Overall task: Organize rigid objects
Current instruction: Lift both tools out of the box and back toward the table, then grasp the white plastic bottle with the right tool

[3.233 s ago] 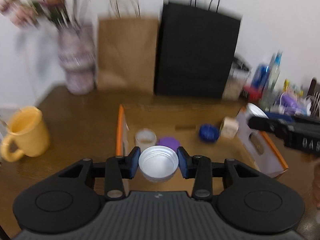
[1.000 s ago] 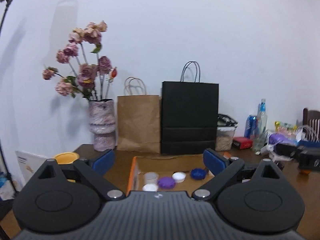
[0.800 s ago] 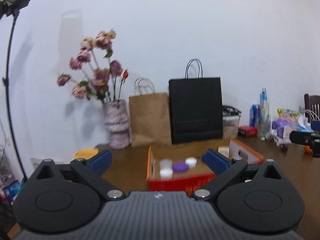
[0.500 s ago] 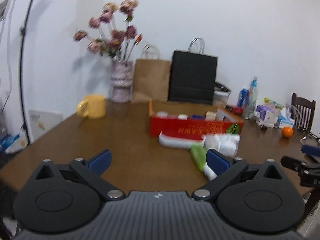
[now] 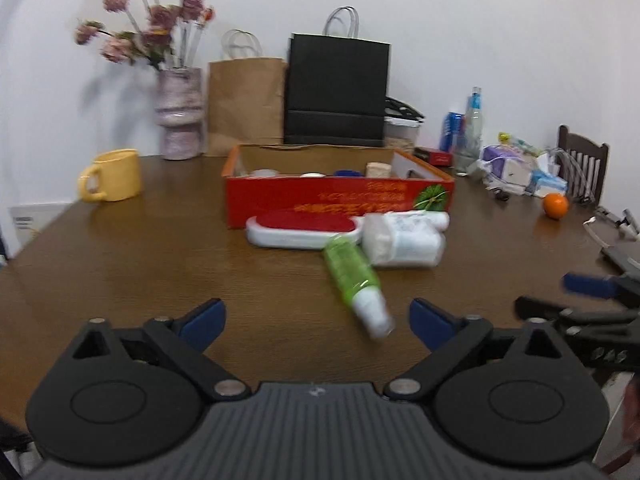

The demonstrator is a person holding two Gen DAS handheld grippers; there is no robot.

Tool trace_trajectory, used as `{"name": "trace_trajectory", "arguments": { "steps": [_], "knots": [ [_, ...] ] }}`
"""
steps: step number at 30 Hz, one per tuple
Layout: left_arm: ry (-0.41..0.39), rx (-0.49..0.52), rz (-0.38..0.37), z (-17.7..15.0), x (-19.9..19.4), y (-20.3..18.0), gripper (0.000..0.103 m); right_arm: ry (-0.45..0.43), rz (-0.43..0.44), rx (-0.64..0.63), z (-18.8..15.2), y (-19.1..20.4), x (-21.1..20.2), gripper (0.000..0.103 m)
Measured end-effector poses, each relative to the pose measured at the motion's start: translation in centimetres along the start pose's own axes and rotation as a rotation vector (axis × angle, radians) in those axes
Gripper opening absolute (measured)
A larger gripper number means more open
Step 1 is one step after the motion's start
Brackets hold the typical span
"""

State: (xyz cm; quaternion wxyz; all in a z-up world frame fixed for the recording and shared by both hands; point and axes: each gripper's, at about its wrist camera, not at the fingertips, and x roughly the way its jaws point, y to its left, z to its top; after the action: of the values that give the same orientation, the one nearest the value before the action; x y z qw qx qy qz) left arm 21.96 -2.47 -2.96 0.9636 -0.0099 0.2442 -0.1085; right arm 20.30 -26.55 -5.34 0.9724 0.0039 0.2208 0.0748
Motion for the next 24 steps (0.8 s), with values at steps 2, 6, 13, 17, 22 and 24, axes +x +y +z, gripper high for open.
{"name": "trace_trajectory", "arguments": {
  "steps": [2, 6, 13, 17, 22, 24],
  "knots": [
    [-0.004, -0.004, -0.050, 1.4, 1.8, -0.6, 0.081, 0.022, 0.015, 0.042, 0.7, -1.0, 1.6, 0.064],
    [0.062, -0.055, -0.149, 4.5, 6.4, -1.5, 0.063, 0.043, 0.068, 0.111, 2.8, -2.7, 5.2, 0.049],
    [0.202, -0.148, -0.199, 7.4, 15.3, -1.9, 0.045, 0.099, 0.222, 0.282, 6.0, -4.2, 12.3, 0.035],
    [0.279, -0.271, -0.295, 7.1, 18.1, -0.4, 0.040, 0.140, 0.244, 0.319, 6.4, -4.0, 15.6, 0.034],
    [0.275, -0.335, -0.336, 6.8, 18.9, 0.7, 0.039, 0.129, 0.273, 0.405, 5.5, -5.0, 16.8, 0.034],
    [0.251, -0.319, -0.326, 6.7, 18.4, 0.3, 0.038, 0.129, 0.283, 0.446, 5.2, -5.4, 16.8, 0.031]
  ]
}}
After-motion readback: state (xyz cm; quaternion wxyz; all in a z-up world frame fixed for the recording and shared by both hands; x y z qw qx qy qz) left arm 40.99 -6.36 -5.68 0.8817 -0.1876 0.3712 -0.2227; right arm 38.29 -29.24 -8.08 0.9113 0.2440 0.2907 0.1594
